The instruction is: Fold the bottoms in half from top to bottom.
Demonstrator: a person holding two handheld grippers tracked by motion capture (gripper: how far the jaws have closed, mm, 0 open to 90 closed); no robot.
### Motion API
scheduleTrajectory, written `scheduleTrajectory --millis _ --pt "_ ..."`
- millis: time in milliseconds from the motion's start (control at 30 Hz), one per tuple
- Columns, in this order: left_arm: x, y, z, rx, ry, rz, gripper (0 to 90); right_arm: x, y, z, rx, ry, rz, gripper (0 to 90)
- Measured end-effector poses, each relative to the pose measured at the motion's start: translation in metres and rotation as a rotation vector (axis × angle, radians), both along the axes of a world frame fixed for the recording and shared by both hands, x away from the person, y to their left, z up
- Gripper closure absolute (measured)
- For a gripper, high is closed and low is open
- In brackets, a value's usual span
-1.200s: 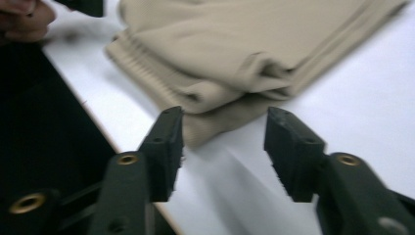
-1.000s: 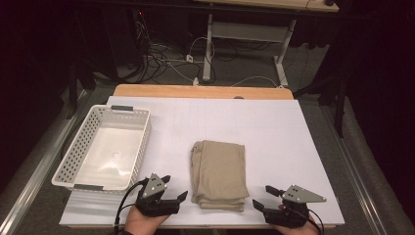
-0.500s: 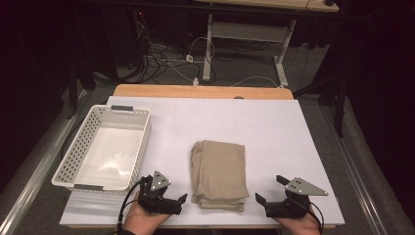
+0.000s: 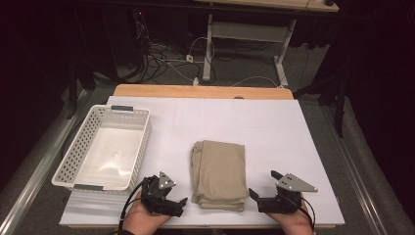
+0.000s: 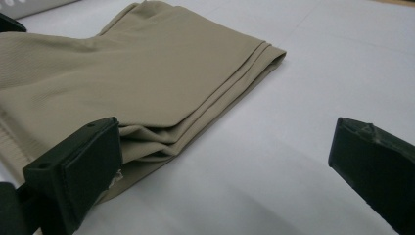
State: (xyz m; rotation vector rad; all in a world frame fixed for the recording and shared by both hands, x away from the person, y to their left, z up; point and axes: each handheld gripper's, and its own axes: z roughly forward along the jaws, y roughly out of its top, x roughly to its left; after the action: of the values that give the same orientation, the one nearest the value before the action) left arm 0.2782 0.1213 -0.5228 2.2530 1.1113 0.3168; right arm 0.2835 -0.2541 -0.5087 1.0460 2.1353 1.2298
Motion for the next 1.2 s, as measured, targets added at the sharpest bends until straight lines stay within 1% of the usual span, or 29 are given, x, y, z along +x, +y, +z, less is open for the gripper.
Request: scheduleTrajectory --millis 67,100,133,167,200,233,267,300,333,367,400,433,467,500,600,633,767,800,833,867,967,1000,1033,1067,1133,1167,1200 --pt "0.001 -0.001 0.001 0.011 0.012 -0.005 0.0 0.003 0.000 0.002 -0.009 -0.005 0.001 0.1" --pt "0.004 -0.002 0.004 0.030 0.036 -0.008 0.0 0.009 -0.002 0.003 -0.031 -0.009 -0.002 0.1" --pt "0.004 -0.002 0.004 0.030 0.036 -0.008 0.0 0.009 -0.002 0.003 -0.031 -0.009 -0.002 0.1" --pt "0.005 -0.004 0.006 0.053 0.062 -0.013 0.0 0.013 -0.004 0.002 -0.045 -0.003 -0.003 0.1" --pt "0.006 -0.005 0.007 0.062 0.078 -0.016 0.0 0.013 -0.005 0.001 -0.046 -0.003 -0.003 0.1" --pt "0.006 -0.005 0.007 0.062 0.078 -0.016 0.0 0.013 -0.005 0.001 -0.046 -0.003 -0.003 0.1" --pt "0.007 -0.006 0.009 0.077 0.097 -0.022 0.0 0.008 -0.006 -0.002 -0.037 -0.014 0.000 0.1" --pt "0.009 -0.007 0.011 0.094 0.116 -0.028 0.0 0.006 -0.006 -0.003 -0.046 -0.014 0.012 0.1" --pt "0.010 -0.008 0.012 0.105 0.135 -0.029 0.0 0.006 -0.006 -0.003 -0.046 -0.014 0.012 0.1" --pt "0.011 -0.009 0.013 0.119 0.152 -0.031 0.0 0.004 -0.006 -0.002 -0.056 -0.013 0.016 0.1" --pt "0.014 -0.012 0.016 0.145 0.187 -0.037 0.0 0.001 -0.010 -0.001 -0.044 -0.022 0.015 0.1" --pt "0.014 -0.012 0.016 0.145 0.187 -0.037 0.0 0.001 -0.010 -0.001 -0.044 -0.022 0.015 0.1" --pt "0.016 -0.013 0.017 0.164 0.212 -0.040 0.0 -0.001 -0.014 0.000 -0.036 -0.024 0.009 0.1" --pt "0.016 -0.013 0.017 0.164 0.212 -0.040 0.0 -0.001 -0.016 0.000 -0.033 -0.027 0.010 0.1" --pt "0.019 -0.017 0.019 0.192 0.240 -0.043 0.0 -0.002 -0.019 0.000 -0.029 -0.029 0.005 0.1" --pt "0.020 -0.018 0.020 0.204 0.248 -0.048 0.0 -0.002 -0.021 0.000 -0.020 -0.022 -0.002 0.1" --pt "0.025 -0.021 0.022 0.235 0.286 -0.053 0.0 -0.001 -0.024 -0.001 -0.016 -0.015 -0.005 0.1" --pt "0.027 -0.023 0.023 0.249 0.306 -0.054 0.0 -0.001 -0.025 -0.001 -0.015 -0.011 -0.002 0.1" --pt "0.027 -0.023 0.023 0.249 0.306 -0.054 0.0 -0.001 -0.025 -0.001 -0.015 -0.011 -0.002 0.1" --pt "0.028 -0.024 0.024 0.255 0.316 -0.051 0.0 -0.001 -0.025 0.000 -0.014 -0.011 -0.001 0.1" --pt "0.031 -0.027 0.025 0.283 0.350 -0.057 0.0 -0.001 -0.025 0.000 -0.010 -0.009 0.004 0.1" --pt "0.034 -0.029 0.026 0.302 0.373 -0.063 0.0 -0.001 -0.024 0.000 -0.009 -0.006 0.005 0.1" --pt "0.034 -0.029 0.026 0.302 0.373 -0.063 0.0 -0.001 -0.024 0.000 -0.009 -0.006 0.005 0.1" --pt "0.036 -0.032 0.027 0.325 0.397 -0.075 0.0 -0.001 -0.023 -0.001 -0.011 -0.002 0.012 0.1" --pt "0.039 -0.033 0.027 0.344 0.420 -0.087 0.0 -0.001 -0.022 -0.002 -0.015 0.005 0.013 0.1" --pt "0.039 -0.033 0.027 0.344 0.420 -0.087 0.0 -0.001 -0.022 -0.002 -0.015 0.005 0.013 0.1" --pt "0.040 -0.034 0.027 0.356 0.432 -0.093 0.0 -0.001 -0.022 -0.003 -0.016 0.008 0.014 0.1"
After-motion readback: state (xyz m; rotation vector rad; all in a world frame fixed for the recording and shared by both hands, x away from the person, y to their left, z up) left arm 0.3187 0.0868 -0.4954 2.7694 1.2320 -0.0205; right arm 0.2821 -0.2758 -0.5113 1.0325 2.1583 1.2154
